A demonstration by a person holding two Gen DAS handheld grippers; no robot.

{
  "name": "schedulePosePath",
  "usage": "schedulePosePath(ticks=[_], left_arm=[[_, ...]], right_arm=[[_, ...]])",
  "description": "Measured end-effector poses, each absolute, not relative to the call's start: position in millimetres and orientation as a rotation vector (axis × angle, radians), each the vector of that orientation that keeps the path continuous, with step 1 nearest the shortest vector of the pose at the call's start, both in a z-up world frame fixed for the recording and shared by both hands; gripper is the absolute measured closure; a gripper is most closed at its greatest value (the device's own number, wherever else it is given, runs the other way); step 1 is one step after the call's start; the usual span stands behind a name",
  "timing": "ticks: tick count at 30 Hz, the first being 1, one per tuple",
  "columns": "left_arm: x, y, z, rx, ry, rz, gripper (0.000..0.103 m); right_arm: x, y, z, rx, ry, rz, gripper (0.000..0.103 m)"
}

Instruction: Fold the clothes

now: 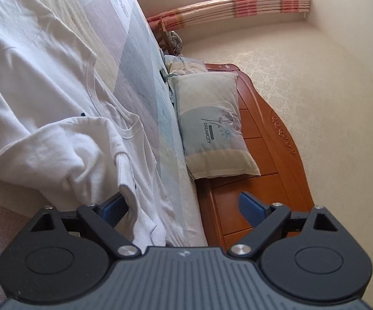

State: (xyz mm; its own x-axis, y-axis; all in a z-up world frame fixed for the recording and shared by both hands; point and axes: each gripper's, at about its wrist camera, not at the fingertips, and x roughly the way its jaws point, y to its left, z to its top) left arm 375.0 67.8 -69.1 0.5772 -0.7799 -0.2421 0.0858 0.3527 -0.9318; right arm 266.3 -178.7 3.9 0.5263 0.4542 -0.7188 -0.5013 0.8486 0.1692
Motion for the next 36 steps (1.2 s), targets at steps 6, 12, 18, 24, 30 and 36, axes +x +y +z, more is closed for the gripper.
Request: schedulePosePath(ticks=[6,12,18,24,30,36], left_arm=[[381,70,-88,-1.094,0.839,-0.555,0.032],[382,74,-107,-1.144,0.889,-0.456,0.081],[374,64,-88,-1.024,0.856,-0.469,0.082],[368,68,-105,-1.073,0.880,-0.386,0.098],[335,87,-60,-0.988,0.777,-0.381,0.099],[271,134,-35,-0.936,0.762,-0.200,0.099]], right_arm=[[264,-172,3,-0.021,0.862,0.600,0.000],[258,-171,4,-0.023,0.868,0.598,0.000],[258,-177,10,0.031,0.868,0.598,0.000],[251,-176,11,0.015,0.868,0.592,0.000],[248,-181,10,0.023,0.876,0.587,0.000],[253,-188,10,0.071,0.886,0.584,0.000]])
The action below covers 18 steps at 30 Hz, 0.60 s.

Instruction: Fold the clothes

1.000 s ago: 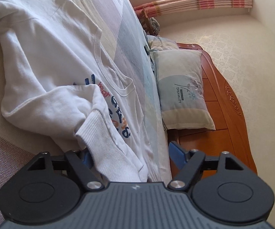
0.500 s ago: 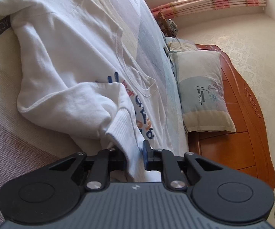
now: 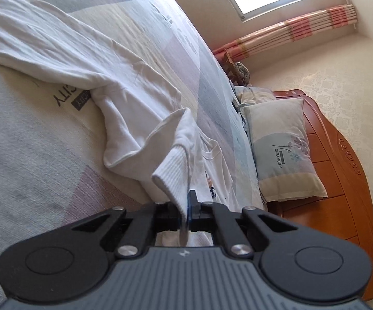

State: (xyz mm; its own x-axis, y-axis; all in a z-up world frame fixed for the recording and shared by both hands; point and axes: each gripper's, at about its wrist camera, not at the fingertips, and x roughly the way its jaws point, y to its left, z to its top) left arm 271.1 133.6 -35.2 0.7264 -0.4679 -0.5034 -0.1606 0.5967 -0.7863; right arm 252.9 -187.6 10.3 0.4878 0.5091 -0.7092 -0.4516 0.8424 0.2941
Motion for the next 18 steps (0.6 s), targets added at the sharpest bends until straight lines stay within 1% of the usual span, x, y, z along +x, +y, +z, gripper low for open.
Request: schedulePosePath(ticks=[4,9,13,17,18], left_arm=[[221,166,-24,-0.883,0.768,-0.049,0.099],[166,189,-29,-0.943,0.810,0.076,0.099],[150,190,-38,-0.969,0.833,0.096,0.099],[152,186,-45,-0.949,0.866,0.102,0.099],[155,185,-47,-0.923,0.894,0.102,0.097]], right_arm=[[256,-182,8,0.061,0.900,0.601,0.000],[264,-176,3,0.117,0.926,0.643,0.000],[270,-175,2,0.181,0.938,0.673,0.000],[275,-179,-5,0.230,0.959,0.666,0.000],[276,-181,-8,0.241,0.969,0.653,0.000]])
